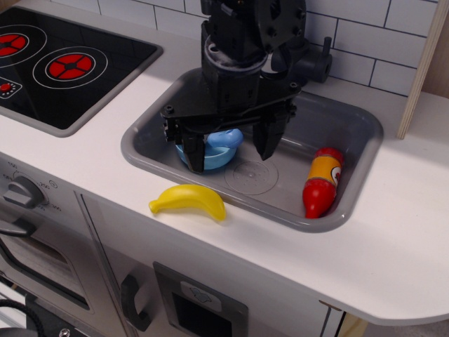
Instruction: Take spoon out of bowl sink
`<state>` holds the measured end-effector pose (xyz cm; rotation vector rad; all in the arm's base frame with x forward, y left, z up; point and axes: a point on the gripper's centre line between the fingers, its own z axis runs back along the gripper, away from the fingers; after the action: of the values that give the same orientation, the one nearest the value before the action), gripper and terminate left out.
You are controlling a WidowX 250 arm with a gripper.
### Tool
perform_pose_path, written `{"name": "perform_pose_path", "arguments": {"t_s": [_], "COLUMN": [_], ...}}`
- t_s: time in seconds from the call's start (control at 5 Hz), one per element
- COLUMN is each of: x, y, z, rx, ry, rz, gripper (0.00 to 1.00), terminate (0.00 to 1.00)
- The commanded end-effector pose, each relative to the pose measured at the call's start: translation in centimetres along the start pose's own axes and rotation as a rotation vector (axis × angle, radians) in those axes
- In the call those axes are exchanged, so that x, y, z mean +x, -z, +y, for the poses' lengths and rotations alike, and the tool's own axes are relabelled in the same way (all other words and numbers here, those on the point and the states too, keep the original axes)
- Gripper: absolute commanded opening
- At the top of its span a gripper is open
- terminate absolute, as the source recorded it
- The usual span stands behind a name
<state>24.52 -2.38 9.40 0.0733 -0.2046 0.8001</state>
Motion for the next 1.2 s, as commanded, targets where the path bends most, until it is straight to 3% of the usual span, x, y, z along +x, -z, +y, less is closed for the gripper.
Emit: {"name": "perform_pose_path", "arguments": {"t_s": [0.0,0.2,0.4,0.6,0.8,1.0], "x": [0.0,3.2,5.6,6.8,7.3,8.3], "y": [0.0,-1.4,-1.1,1.7,4.5,6.5], "z": [0.0,-0.9,-1.4,-1.7,-1.5,-1.6], "rx": [0.000,-0.030,-0.029,0.049,0.060,0.052], "ry": [0.000,-0.144,-0.297,-0.445,-0.553,-0.645], "rz": [0.000,-0.004,-0.049,-0.044,-0.081,-0.053], "gripper": [1.00,1.00,1.00,1.00,1.00,1.00], "terminate": [0.00,0.00,0.00,0.00,0.00,0.00]}}
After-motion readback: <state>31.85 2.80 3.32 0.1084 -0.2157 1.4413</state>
